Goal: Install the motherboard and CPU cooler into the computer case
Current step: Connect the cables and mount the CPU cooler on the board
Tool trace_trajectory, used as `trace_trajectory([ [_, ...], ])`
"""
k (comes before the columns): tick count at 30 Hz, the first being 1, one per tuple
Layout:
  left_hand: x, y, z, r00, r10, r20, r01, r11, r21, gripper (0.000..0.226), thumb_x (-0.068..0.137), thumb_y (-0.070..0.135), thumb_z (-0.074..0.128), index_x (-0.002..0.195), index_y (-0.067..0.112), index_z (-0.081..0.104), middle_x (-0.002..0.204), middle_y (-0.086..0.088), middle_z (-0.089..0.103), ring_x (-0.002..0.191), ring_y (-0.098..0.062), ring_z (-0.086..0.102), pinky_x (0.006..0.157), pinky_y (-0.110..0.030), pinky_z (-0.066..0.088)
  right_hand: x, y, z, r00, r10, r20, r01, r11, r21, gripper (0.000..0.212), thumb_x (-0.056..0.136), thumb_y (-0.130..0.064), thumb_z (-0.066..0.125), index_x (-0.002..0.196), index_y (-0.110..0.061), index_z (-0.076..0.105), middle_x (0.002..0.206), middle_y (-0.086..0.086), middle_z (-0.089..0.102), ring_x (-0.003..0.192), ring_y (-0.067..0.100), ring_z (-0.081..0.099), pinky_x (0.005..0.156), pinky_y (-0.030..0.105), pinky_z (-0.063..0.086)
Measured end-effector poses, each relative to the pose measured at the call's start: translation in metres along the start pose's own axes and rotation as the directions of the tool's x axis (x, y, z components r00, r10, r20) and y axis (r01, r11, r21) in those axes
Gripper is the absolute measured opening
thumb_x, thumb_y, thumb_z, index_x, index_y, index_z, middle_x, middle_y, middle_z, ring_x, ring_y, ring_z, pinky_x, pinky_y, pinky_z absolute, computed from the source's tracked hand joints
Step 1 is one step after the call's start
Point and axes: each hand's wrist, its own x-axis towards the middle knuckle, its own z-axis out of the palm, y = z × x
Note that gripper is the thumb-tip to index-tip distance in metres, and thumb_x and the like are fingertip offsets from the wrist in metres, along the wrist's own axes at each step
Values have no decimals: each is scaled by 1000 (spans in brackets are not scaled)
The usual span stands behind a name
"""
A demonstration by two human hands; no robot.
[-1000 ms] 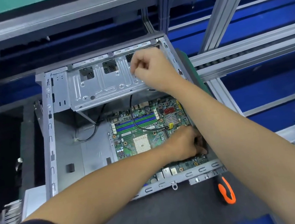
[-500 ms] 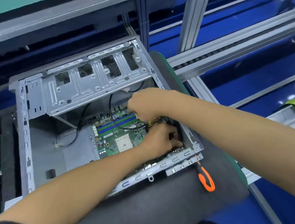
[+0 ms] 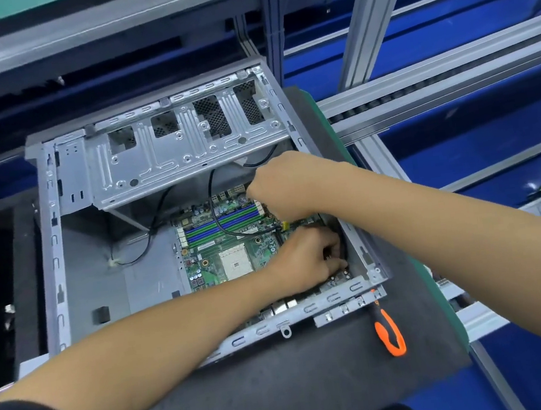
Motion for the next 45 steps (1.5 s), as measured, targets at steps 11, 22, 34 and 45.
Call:
trace_trajectory([
  [11,1,-3,4,1000,5,28,-4,999,-37,22,76,20,78,77,2,66,80,-9,67,77,-22,59,69,-31,44,-6,2,3,996,-8,-94,-1,995,-97,6,85,-10,46,85,-15,50,61,-2,32,51,20,35,44,29,16],
  [22,-2,-2,2,994,102,36,-103,994,44,25,78,23,75,79,0,66,83,-12,62,82,-27,55,71,-36,44,-11,7,6,971,103,-215,-69,985,160,9,84,-16,46,83,-15,55,74,5,57,65,28,53,54,32,33],
  [34,-3,0,-1,997,83,0,-83,996,-40,12,78,15,76,80,3,73,80,-7,66,76,-14,53,69,-19,34,-14,8,4,938,211,-273,-102,925,366,9,81,-15,47,77,-16,55,69,0,57,63,23,50,54,30,31],
  [45,0,4,1,1000,-3,-5,3,1000,-12,11,74,16,77,72,11,67,71,-1,64,64,-11,52,57,-20,32,-13,8,5,931,240,-276,-123,915,383,9,80,-15,47,74,-18,53,65,-2,53,62,23,49,54,30,33],
])
